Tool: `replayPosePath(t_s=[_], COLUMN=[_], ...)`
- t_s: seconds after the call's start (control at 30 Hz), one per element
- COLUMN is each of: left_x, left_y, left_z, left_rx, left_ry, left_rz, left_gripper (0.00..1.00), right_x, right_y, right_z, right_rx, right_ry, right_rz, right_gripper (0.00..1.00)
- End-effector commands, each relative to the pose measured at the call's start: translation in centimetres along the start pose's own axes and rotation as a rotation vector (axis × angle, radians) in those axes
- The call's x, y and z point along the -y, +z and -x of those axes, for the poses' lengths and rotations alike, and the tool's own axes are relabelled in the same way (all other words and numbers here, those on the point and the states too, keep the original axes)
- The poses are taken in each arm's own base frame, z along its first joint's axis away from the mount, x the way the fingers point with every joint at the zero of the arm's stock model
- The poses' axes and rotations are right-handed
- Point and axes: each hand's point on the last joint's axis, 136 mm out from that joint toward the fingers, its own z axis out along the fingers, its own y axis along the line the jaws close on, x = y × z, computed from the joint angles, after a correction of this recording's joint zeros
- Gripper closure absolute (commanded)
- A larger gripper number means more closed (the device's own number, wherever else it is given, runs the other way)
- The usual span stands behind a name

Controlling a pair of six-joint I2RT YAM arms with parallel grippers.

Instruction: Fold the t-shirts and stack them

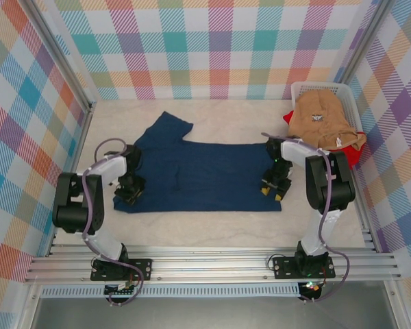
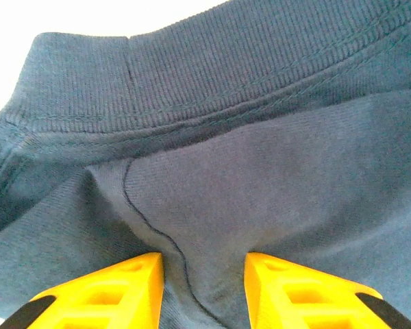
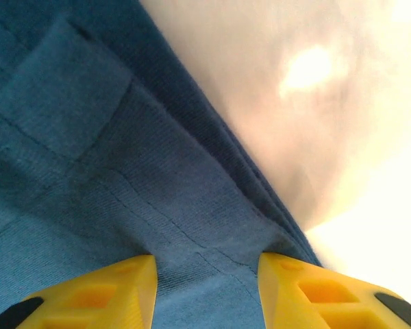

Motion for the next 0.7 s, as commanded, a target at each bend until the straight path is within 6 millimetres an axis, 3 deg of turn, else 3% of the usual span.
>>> replayPosePath(t_s=[0.0, 0.23, 0.47, 0.57, 0.67], left_x=[-4.4, -8.4, -8.4, -7.6, -3.9], left_y=[-0.2, 0.0, -0.3, -2.3, -5.4], left_z=[-1.9, -3.1, -2.6, -1.1, 0.3], left_rx=[-0.012, 0.026, 0.048, 0.124, 0.201], left_ry=[-0.042, -0.072, -0.056, -0.028, 0.036], left_rz=[0.119, 0.163, 0.180, 0.142, 0.006], left_gripper=[0.64, 0.64, 0.64, 0.62, 0.56], right_x=[3.5, 4.4, 4.4, 4.4, 2.6], right_y=[0.4, 1.0, 1.6, 0.1, -3.0], right_z=[-3.1, -5.1, -6.2, -5.7, -4.5], right_rx=[-0.058, -0.097, -0.108, -0.052, 0.084], right_ry=[0.064, 0.053, 0.014, 0.017, -0.026], right_rz=[-0.086, -0.089, -0.133, -0.121, -0.011], right_gripper=[0.56, 0.56, 0.56, 0.57, 0.56])
